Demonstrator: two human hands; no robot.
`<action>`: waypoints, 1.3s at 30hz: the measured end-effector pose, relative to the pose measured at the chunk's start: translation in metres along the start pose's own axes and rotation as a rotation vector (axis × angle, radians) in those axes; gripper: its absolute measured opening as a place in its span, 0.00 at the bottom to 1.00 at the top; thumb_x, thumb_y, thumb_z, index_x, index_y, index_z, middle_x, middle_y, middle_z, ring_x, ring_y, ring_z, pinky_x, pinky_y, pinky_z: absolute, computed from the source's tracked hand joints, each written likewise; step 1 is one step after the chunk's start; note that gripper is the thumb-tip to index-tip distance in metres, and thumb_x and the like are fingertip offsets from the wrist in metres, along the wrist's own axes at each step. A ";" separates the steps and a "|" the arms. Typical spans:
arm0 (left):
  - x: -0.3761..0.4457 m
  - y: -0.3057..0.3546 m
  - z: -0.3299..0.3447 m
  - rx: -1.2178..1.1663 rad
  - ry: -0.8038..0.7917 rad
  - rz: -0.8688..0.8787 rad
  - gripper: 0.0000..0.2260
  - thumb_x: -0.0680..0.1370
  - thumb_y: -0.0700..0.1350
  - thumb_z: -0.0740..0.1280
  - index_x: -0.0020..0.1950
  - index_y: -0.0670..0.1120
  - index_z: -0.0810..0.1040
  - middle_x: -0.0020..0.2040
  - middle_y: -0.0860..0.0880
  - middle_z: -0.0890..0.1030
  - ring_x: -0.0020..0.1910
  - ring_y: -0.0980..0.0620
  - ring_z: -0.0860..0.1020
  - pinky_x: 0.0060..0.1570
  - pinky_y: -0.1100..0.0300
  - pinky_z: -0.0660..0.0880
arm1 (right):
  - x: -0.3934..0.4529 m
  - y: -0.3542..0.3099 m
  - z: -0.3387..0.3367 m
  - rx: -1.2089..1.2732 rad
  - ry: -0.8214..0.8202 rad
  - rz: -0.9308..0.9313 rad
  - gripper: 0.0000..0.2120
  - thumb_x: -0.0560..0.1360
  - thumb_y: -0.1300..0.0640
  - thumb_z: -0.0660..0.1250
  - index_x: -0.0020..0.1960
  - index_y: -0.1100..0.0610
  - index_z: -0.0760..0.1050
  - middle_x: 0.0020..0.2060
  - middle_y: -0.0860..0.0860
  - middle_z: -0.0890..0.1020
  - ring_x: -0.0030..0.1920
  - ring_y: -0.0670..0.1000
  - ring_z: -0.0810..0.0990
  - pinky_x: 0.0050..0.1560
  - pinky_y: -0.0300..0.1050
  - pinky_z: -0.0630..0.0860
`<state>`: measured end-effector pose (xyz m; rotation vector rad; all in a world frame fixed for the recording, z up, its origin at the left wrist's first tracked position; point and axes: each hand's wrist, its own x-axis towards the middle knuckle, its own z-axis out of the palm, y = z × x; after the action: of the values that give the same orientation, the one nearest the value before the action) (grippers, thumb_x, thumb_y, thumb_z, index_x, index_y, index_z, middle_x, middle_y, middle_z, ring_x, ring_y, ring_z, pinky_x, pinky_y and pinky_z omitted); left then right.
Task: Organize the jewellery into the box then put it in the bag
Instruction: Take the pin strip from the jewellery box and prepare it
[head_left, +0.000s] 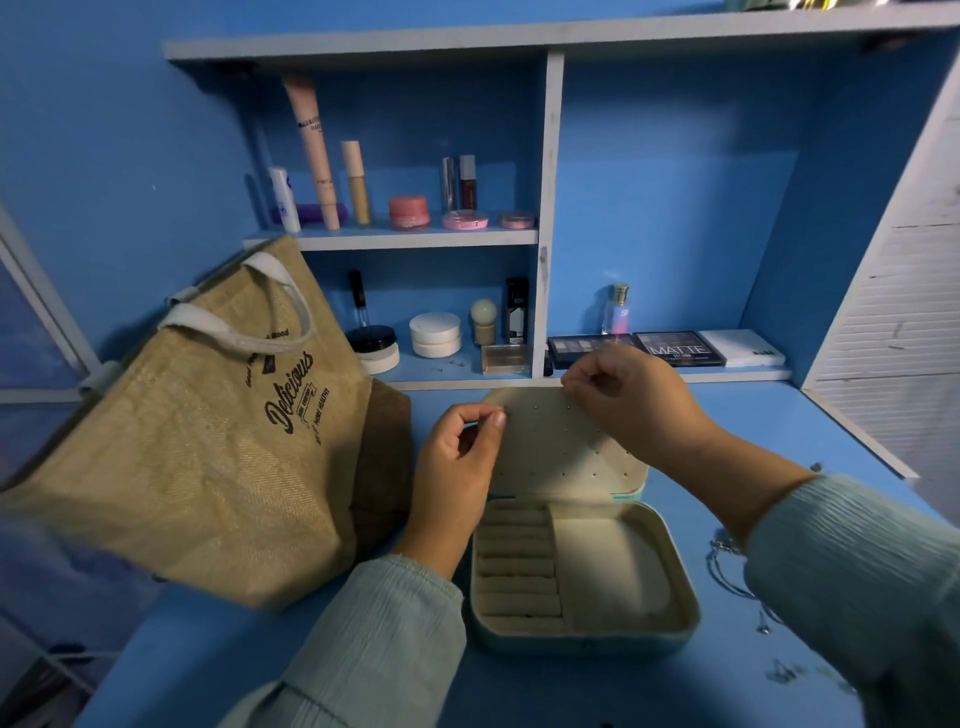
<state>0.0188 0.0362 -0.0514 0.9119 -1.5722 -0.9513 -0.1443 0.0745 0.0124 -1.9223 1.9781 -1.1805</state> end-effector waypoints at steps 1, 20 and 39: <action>-0.001 -0.001 0.000 0.001 0.006 0.005 0.07 0.78 0.44 0.64 0.45 0.57 0.73 0.45 0.59 0.77 0.43 0.73 0.74 0.41 0.78 0.70 | 0.000 0.000 0.000 0.005 0.000 0.000 0.05 0.75 0.60 0.65 0.43 0.52 0.76 0.40 0.46 0.76 0.40 0.43 0.72 0.37 0.21 0.65; 0.009 -0.013 0.005 0.233 0.107 0.315 0.10 0.76 0.39 0.67 0.46 0.53 0.70 0.42 0.60 0.74 0.42 0.61 0.76 0.44 0.75 0.72 | -0.004 -0.001 0.001 0.030 0.025 -0.020 0.03 0.74 0.62 0.66 0.45 0.56 0.79 0.40 0.49 0.77 0.42 0.45 0.73 0.39 0.23 0.65; 0.017 -0.012 -0.013 0.531 -0.034 0.484 0.08 0.77 0.44 0.65 0.53 0.42 0.78 0.47 0.50 0.79 0.46 0.60 0.74 0.48 0.81 0.67 | -0.008 -0.006 -0.004 0.018 0.009 -0.014 0.05 0.76 0.60 0.66 0.48 0.57 0.80 0.41 0.47 0.76 0.42 0.45 0.73 0.38 0.23 0.66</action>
<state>0.0300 0.0142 -0.0544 0.8059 -1.9978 -0.2069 -0.1406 0.0835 0.0153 -1.9282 1.9550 -1.2084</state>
